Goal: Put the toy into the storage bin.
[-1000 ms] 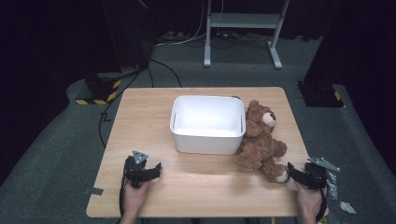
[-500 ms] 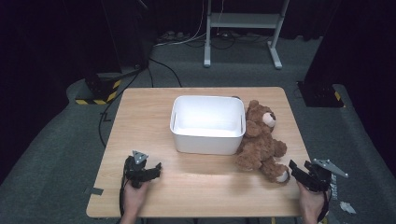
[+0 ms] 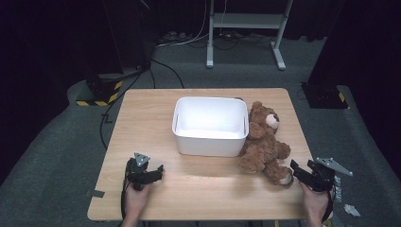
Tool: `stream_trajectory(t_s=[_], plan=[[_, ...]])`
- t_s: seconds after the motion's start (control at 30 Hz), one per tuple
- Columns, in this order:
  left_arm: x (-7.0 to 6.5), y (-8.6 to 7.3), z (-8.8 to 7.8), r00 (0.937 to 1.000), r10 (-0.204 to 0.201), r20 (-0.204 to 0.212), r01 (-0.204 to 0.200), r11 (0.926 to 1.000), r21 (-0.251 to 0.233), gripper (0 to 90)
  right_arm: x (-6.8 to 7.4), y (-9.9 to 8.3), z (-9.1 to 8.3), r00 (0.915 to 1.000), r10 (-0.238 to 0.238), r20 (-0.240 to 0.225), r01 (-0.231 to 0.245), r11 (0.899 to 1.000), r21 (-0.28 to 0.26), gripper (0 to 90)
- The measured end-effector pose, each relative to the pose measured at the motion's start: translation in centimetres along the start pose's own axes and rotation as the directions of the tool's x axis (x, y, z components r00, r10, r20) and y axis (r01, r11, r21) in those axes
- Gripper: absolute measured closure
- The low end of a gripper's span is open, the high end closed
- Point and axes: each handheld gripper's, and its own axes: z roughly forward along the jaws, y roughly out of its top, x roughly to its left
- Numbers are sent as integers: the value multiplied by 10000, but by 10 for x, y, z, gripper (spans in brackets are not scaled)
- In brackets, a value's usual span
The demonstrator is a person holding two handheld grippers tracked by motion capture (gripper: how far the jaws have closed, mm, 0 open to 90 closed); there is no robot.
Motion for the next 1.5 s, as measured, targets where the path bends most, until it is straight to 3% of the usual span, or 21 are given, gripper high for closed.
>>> stream_trajectory(t_s=[0.27,0.53,0.77,1.0,1.5], plan=[[0,0,0,10000,0,0,0,10000,-3,188,7,9,-2,9976,2,-699,0,10000,29,241],[0,0,0,10000,-1,0,1,10000,1,188,12,14,-1,9979,-185,-613,178,9998,-120,243],[0,0,0,10000,8,-1,-8,10000,6,188,18,20,2,9950,-363,-928,346,9992,-197,247],[0,0,0,10000,21,12,-21,10000,9,187,28,33,7,9917,-602,-1139,630,9978,213,252],[0,0,0,10000,40,9,-40,10000,40,187,43,66,16,9841,-880,-1540,921,9956,195,252]])
